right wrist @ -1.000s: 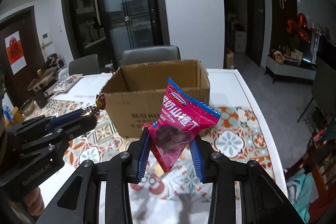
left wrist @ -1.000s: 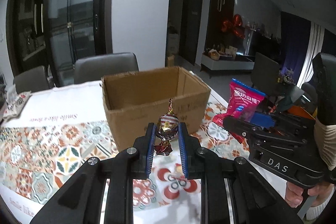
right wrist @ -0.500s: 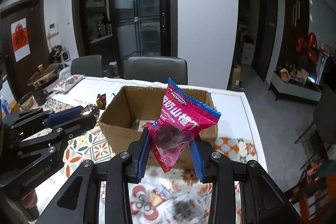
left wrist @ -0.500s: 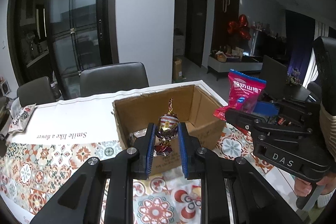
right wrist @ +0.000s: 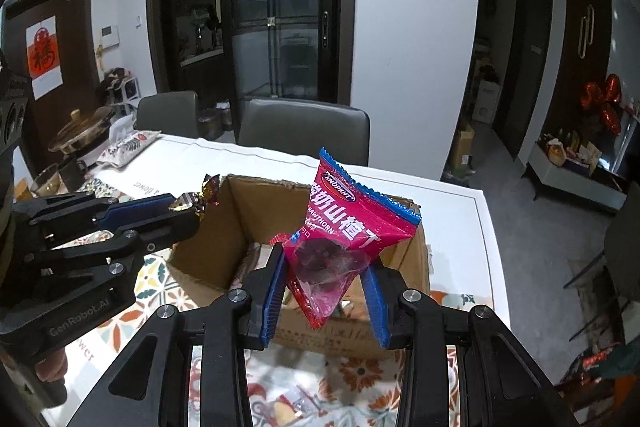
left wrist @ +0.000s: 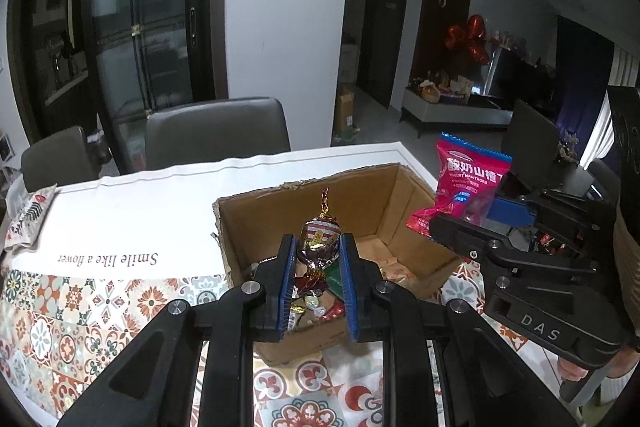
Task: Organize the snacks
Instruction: 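Carry both items into the box and open both tools to release, then move both tools back from the box toward the cake packet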
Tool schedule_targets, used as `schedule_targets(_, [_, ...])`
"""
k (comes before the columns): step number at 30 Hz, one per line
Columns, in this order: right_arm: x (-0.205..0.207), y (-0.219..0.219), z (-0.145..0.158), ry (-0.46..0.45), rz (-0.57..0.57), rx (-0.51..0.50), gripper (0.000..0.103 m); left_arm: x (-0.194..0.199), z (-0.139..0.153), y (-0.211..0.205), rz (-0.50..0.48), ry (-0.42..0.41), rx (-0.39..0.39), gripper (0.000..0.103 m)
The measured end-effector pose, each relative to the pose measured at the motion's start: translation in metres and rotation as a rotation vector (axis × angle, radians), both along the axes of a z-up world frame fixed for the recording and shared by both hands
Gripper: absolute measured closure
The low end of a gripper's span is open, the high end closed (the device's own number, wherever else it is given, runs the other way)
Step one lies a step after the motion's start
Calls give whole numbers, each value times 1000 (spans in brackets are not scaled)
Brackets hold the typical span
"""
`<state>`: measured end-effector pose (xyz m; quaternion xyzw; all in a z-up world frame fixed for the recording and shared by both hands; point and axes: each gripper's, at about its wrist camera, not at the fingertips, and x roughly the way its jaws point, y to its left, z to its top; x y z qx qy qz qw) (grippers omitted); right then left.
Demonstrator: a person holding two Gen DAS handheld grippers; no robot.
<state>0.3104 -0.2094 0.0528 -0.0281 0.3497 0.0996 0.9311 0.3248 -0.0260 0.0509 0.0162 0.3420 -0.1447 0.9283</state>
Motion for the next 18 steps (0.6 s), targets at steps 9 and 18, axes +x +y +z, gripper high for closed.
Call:
schedule_targets(9, [31, -5, -17, 46, -18, -14, 52, 28, -6, -6, 37, 17, 48, 58])
schedule_targets(18, [11, -7, -12, 11, -45, -16, 40, -3, 2, -2, 78, -42, 81, 57])
